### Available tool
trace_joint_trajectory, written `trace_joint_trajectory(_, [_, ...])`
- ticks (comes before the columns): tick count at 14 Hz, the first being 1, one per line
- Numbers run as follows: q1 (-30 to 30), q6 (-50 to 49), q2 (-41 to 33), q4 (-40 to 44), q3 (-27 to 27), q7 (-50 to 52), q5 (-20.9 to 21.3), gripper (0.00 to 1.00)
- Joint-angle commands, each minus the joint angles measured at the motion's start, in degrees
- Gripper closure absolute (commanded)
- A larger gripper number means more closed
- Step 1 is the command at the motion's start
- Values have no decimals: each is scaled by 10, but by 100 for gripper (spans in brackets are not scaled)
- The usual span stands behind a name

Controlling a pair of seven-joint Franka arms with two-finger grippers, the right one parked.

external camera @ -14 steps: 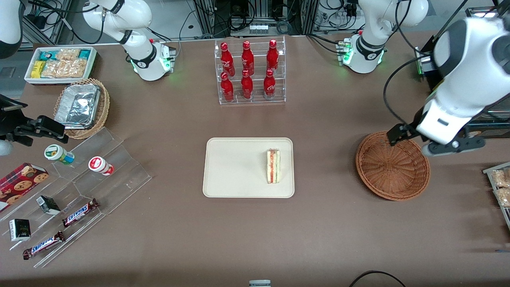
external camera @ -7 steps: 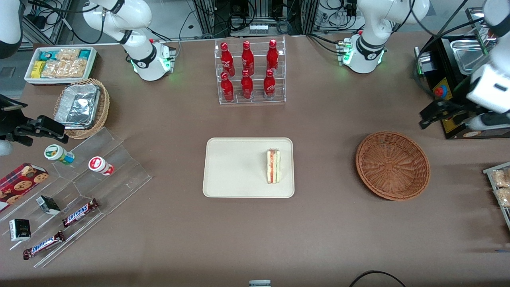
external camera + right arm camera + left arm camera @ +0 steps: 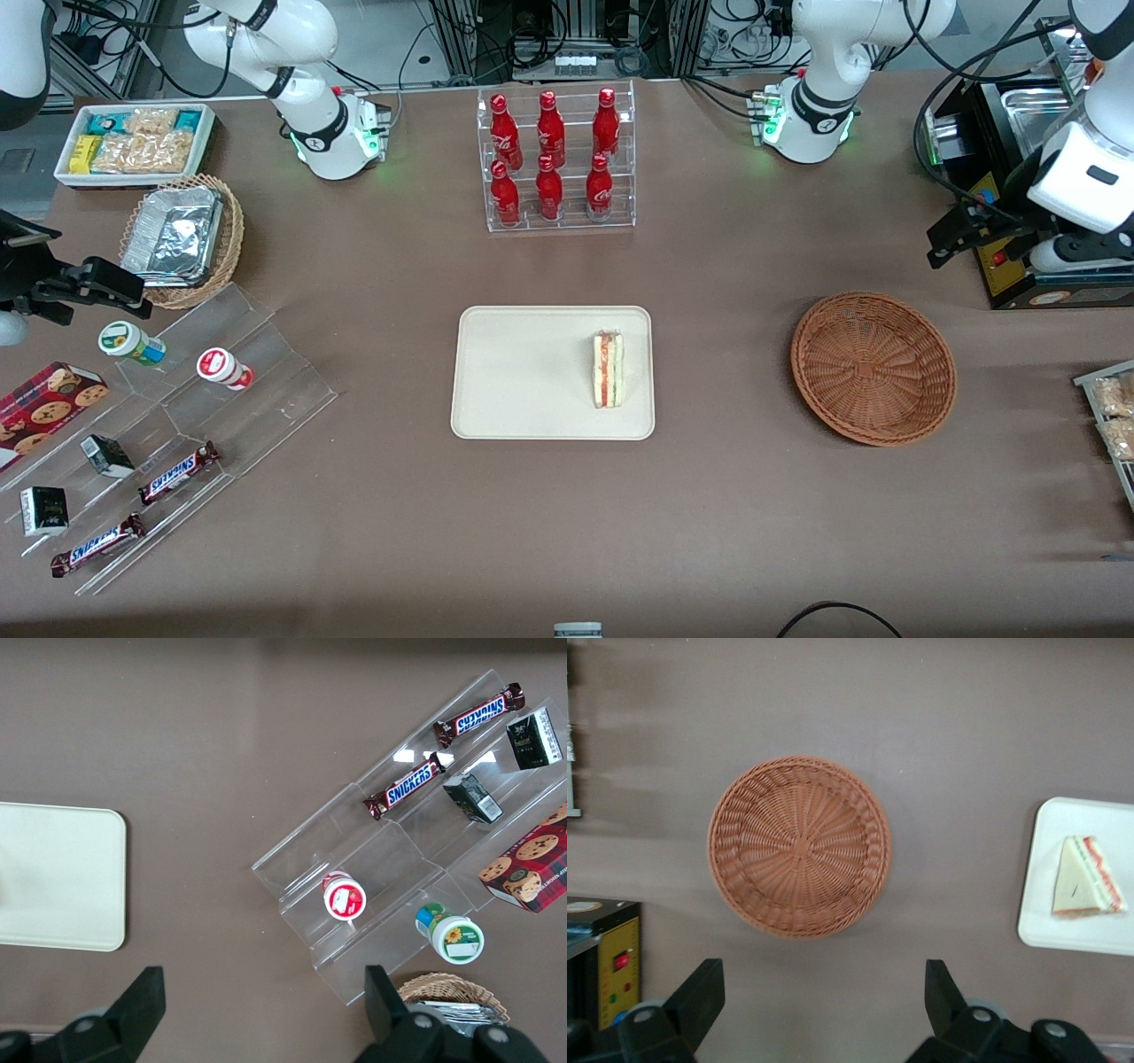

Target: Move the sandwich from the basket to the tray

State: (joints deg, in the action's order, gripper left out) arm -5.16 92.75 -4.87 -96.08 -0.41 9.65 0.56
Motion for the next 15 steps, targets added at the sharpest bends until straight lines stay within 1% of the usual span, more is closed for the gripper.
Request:
trace_joint_trajectory(1, [59, -33, 11, 28, -62, -19, 11, 0])
trace_joint_trajectory(9, [55, -24, 21, 26, -59, -10, 7, 0])
trace_joint_trajectory(15, [49, -22, 24, 29, -59, 26, 7, 0])
